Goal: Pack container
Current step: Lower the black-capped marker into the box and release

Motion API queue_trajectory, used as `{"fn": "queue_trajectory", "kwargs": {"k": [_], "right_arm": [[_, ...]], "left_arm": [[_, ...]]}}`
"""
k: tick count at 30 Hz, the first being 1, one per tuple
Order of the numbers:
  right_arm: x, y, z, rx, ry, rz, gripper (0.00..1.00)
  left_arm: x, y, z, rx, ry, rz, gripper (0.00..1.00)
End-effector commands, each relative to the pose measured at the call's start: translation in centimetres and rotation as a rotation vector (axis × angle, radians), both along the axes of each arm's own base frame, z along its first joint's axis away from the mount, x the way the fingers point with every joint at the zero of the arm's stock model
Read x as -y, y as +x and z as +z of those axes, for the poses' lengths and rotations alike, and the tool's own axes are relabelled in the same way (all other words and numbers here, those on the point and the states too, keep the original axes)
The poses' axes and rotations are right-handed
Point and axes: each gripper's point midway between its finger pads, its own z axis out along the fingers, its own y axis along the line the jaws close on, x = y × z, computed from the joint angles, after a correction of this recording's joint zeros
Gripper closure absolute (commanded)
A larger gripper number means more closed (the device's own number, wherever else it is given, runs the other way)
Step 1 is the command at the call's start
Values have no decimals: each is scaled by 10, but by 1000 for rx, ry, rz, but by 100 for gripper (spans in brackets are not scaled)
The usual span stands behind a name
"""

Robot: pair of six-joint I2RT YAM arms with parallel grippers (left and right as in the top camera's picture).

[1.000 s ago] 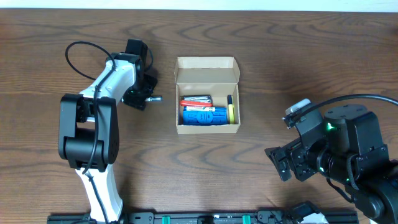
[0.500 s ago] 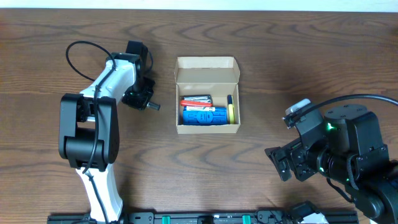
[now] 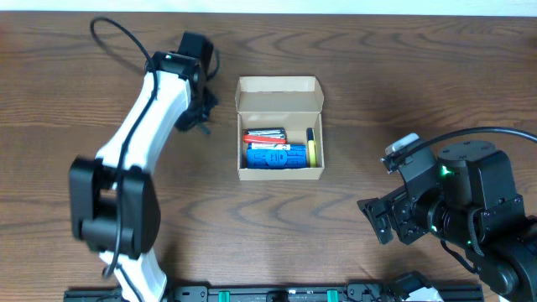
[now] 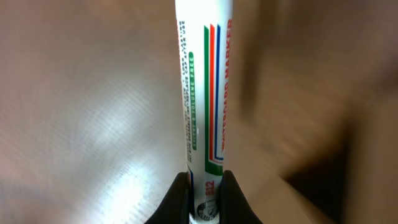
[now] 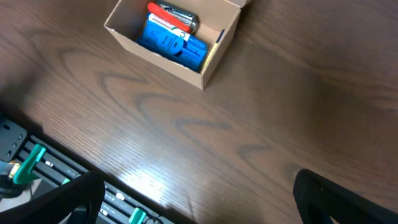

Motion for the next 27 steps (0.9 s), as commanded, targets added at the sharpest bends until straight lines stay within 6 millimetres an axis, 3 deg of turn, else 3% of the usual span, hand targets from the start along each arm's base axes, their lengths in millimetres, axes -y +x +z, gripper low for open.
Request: {"fn": "queue_trajectory", "kwargs": {"k": [1, 5, 13, 17, 20, 27], "right_arm": [[2, 0, 1, 1, 5, -21, 1], [2, 0, 1, 0, 5, -21, 1], [2, 0, 1, 1, 5, -21, 1], [2, 0, 1, 1, 5, -21, 1], [2, 0, 1, 1, 5, -21, 1], [2, 0, 1, 1, 5, -21, 1]], "left_arm": [[26, 5, 45, 112, 144, -546, 94], [79, -22, 58, 131, 186, -1157, 94], [140, -97, 42, 79, 186, -2002, 94], [157, -106, 38, 111, 240, -2209, 94], [165, -102, 34, 138, 271, -2278, 94], [161, -88, 4, 47, 326, -2326, 94]]}}
